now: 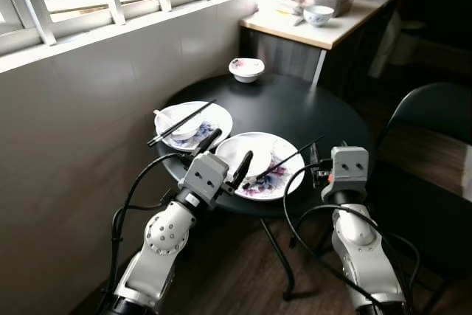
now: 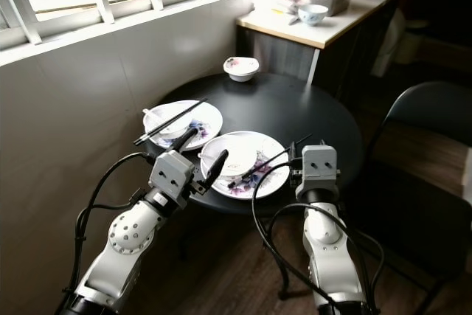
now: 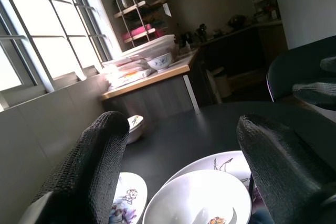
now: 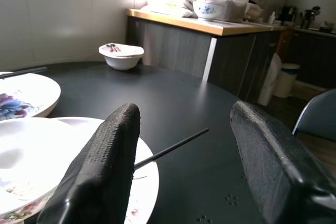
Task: Kitchen organization
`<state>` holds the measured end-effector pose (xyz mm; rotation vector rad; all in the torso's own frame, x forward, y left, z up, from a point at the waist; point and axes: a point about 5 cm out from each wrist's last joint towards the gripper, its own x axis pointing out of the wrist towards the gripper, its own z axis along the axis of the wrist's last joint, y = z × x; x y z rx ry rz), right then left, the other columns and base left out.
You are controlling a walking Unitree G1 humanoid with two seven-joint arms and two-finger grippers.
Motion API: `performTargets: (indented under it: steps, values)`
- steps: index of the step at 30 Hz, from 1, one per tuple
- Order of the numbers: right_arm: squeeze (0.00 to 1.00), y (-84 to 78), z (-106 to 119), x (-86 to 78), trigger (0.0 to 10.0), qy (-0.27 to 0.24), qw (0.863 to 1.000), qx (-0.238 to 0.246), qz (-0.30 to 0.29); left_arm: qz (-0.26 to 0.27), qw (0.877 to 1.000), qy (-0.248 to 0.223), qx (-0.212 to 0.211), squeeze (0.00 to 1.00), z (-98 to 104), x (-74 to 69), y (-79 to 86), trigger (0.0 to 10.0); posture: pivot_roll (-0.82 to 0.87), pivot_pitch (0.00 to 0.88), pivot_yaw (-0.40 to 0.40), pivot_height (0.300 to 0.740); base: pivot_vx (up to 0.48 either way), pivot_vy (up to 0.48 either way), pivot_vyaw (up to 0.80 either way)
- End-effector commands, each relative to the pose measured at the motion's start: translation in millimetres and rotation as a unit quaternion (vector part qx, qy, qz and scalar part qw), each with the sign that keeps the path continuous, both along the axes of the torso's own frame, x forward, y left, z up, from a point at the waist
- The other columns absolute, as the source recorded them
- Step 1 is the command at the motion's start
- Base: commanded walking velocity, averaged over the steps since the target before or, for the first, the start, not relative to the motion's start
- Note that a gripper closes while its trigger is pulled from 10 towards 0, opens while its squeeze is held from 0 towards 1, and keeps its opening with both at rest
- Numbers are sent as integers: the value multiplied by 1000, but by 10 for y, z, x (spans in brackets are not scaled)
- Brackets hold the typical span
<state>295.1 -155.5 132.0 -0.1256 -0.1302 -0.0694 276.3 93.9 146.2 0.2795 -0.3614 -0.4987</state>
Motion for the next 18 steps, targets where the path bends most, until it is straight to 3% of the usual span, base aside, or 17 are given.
performTargets:
  steps: [1,2,3,4,5,6,10,15,17,18]
  values:
    - [0,-14,2,9,10000,5,1000,8,1,1,1000,-3,6,0,6,7,6,10000,-25,0,-12,740,0,0,0]
    - [0,-197,-50,103,10000,42,995,86,-22,5,1000,0,11,0,-13,16,16,10000,-29,0,-7,740,0,0,0]
    - [0,-197,-50,103,10000,42,995,86,-22,5,1000,0,11,0,-13,16,16,10000,-29,0,-7,740,0,0,0]
    - [0,-403,-125,217,10000,87,974,204,-41,9,1000,3,19,0,-37,29,26,10000,-27,0,-8,740,0,0,0]
    - [0,-403,-125,217,10000,87,974,204,-41,9,1000,3,19,0,-37,29,26,10000,-27,0,-8,740,0,0,0]
    - [0,-477,-152,274,10000,105,961,251,-46,11,1000,4,23,0,-45,38,29,10000,-24,0,-9,740,0,0,0]
    - [0,-518,-158,313,10000,113,954,275,-51,20,999,10,26,0,-67,52,55,10000,-19,0,-11,740,0,0,0]
    - [0,-260,-70,291,10000,96,976,194,15,49,998,42,21,0,-170,58,173,10000,-14,0,-11,740,0,0,0]
    - [0,-183,-25,265,10000,77,987,134,36,56,997,49,20,0,-199,52,203,10000,-14,0,-11,740,0,0,0]
    - [0,-85,89,209,10000,18,998,1,59,84,994,62,34,0,-265,56,274,10000,-12,0,-10,740,0,0,0]
